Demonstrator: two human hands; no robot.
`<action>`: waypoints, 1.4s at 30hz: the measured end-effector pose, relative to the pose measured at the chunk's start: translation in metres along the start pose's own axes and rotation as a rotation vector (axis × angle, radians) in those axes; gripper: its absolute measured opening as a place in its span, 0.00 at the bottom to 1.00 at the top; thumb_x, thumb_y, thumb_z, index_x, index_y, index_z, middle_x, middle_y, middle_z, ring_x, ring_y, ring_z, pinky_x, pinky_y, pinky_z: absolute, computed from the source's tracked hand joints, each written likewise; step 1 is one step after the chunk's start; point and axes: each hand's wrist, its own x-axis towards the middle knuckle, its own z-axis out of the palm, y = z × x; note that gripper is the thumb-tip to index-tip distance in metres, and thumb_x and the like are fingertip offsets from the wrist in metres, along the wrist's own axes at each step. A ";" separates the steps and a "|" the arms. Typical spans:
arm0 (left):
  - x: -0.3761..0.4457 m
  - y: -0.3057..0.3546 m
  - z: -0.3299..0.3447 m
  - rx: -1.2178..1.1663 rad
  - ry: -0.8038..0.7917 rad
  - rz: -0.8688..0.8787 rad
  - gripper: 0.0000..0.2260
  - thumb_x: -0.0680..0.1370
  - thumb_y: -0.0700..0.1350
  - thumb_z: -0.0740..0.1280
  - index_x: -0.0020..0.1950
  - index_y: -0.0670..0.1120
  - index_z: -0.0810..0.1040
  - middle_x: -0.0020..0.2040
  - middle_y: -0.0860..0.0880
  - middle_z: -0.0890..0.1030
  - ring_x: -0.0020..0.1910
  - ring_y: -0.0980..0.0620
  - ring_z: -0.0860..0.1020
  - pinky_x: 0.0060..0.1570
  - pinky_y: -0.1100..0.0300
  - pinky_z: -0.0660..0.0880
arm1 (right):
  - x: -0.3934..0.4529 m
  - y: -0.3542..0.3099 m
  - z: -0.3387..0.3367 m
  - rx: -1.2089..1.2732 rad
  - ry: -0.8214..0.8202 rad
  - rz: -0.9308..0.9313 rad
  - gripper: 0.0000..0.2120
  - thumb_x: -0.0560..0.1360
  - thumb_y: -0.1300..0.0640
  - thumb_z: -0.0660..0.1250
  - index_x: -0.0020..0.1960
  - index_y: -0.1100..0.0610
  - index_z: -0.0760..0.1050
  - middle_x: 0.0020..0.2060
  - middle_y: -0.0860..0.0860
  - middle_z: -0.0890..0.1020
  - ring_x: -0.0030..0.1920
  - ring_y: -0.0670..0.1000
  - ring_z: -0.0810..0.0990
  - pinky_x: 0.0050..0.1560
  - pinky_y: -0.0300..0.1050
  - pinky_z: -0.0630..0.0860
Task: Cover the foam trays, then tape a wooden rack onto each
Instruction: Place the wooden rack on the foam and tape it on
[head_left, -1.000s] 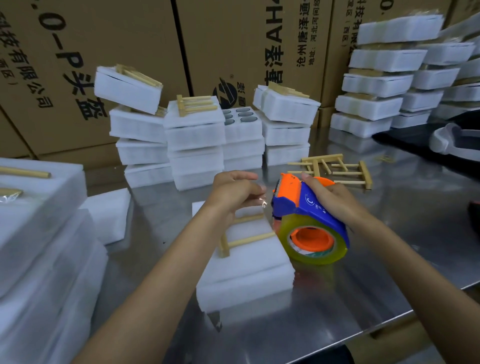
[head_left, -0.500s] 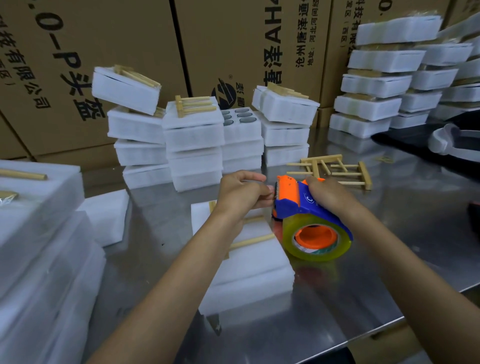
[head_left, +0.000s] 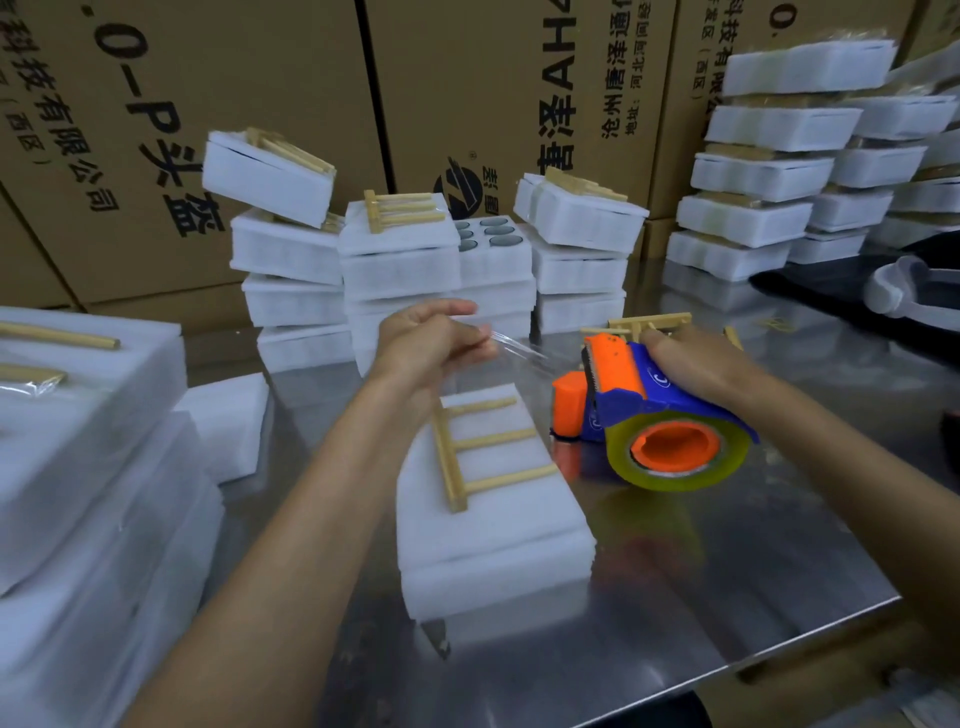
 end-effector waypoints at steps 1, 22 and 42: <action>0.002 0.007 -0.011 -0.022 0.035 0.013 0.10 0.74 0.25 0.68 0.47 0.39 0.79 0.36 0.41 0.83 0.30 0.49 0.83 0.39 0.61 0.83 | 0.000 0.003 -0.003 -0.023 -0.018 0.004 0.21 0.82 0.44 0.50 0.45 0.54 0.76 0.43 0.55 0.80 0.42 0.52 0.76 0.40 0.47 0.66; -0.041 -0.025 -0.160 0.020 0.346 0.193 0.08 0.76 0.28 0.66 0.45 0.40 0.80 0.31 0.52 0.84 0.32 0.58 0.82 0.43 0.68 0.81 | 0.026 0.008 0.013 -0.204 -0.123 -0.013 0.22 0.81 0.41 0.52 0.50 0.56 0.77 0.47 0.55 0.79 0.44 0.52 0.76 0.45 0.50 0.69; -0.028 -0.072 -0.162 0.413 0.366 0.031 0.07 0.75 0.28 0.69 0.45 0.39 0.81 0.35 0.43 0.83 0.31 0.52 0.82 0.35 0.67 0.78 | 0.044 0.010 0.006 -0.286 -0.175 0.000 0.25 0.82 0.41 0.52 0.56 0.59 0.77 0.53 0.59 0.79 0.40 0.49 0.73 0.39 0.45 0.65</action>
